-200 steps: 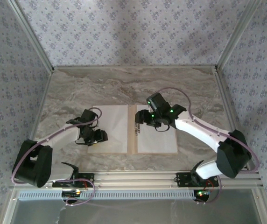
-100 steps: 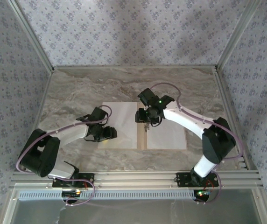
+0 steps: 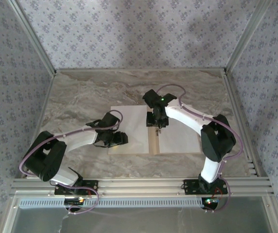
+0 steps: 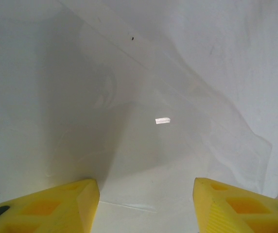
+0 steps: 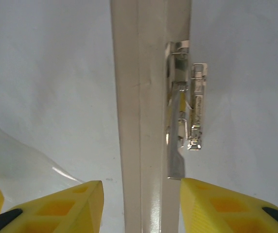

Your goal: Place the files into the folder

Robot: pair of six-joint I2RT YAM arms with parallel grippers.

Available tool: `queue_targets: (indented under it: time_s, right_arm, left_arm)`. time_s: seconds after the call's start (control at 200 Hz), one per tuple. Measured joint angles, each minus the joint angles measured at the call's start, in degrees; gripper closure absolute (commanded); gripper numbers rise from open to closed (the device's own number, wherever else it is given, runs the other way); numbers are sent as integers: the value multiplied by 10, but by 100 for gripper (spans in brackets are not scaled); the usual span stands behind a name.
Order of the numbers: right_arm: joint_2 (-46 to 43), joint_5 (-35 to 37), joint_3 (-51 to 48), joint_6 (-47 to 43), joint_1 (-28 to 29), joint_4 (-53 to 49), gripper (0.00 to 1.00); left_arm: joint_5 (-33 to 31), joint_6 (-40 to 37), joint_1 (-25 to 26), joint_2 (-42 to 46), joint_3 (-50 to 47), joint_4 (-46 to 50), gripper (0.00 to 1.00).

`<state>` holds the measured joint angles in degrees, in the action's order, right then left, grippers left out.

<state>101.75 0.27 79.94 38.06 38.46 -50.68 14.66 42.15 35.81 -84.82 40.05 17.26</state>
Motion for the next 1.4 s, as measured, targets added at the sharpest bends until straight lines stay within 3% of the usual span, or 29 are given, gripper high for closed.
queue_targets:
  time_s: [0.185, 0.395, 0.62, 0.735, 1.399]
  right_arm:
    - [0, 4, 0, 0, -8, -6, 54]
    - [3, 1, 0, 0, -11, -5, 63]
    - [6, 0, -3, 0, -22, -3, 64]
    - [7, -1, -5, -1, -26, -3, 71]
    - [14, -12, -14, 0, -32, 1, 77]
  left_arm:
    - [-2, 6, 3, -6, 5, 1, 44]
    - [-2, 6, 3, -9, 10, 5, 44]
    - [-2, 6, 3, -13, 14, 10, 44]
    - [-4, 6, 3, -15, 16, 11, 44]
    - [-6, 6, 5, -16, 18, 16, 44]
